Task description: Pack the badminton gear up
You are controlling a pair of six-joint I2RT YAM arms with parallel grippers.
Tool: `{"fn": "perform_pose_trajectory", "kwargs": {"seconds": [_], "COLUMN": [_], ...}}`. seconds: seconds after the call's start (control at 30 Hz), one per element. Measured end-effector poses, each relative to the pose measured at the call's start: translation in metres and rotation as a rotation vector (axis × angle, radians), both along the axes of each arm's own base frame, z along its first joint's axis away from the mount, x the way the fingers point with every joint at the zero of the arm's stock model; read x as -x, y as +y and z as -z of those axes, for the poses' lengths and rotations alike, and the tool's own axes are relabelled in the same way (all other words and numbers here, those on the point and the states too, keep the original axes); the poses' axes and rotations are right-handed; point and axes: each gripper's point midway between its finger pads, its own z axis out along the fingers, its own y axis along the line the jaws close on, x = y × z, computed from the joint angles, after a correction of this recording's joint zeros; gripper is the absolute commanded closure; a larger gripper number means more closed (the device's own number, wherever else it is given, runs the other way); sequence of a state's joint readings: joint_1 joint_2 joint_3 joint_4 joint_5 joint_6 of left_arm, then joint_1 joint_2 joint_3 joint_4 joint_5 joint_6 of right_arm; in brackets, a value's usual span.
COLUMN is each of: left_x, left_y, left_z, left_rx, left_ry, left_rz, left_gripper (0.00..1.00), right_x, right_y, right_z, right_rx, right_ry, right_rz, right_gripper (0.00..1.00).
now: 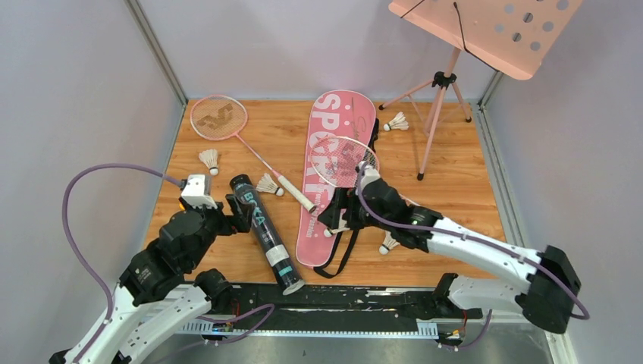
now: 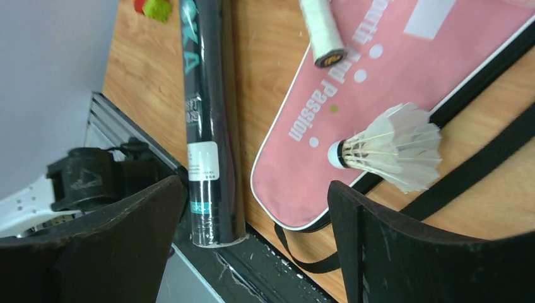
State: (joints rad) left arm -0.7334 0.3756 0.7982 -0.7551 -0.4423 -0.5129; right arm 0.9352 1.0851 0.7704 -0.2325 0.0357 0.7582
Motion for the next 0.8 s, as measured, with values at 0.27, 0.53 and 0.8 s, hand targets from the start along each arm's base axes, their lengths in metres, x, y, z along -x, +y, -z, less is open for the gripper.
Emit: {"fn": "perform_pose_trajectory", "kwargs": {"seconds": [0.27,0.53,0.8], "left_x": [0.015,0.032,0.033], "left_y": [0.036,0.071,0.079], "left_z": [-0.023,-0.044,-0.042], "left_rx": [0.107,0.244,0.262], "left_ry": [-0.124,-0.25,-0.257], "left_rz": [-0.11,-0.211,-0.256], "left_gripper": [0.0,0.0,0.0], "right_x": [0.008,0.004,0.005], "right_y": [0.071,0.153,0.18], "right_z": [0.051,0.065,0.099], "right_rx": [0.108,0.126,0.193], "right_ry": [0.148,0.166,0.208], "right_rz": [-0.148,-0.265,-0.311], "right_gripper": [0.05,0.13,0.15]}}
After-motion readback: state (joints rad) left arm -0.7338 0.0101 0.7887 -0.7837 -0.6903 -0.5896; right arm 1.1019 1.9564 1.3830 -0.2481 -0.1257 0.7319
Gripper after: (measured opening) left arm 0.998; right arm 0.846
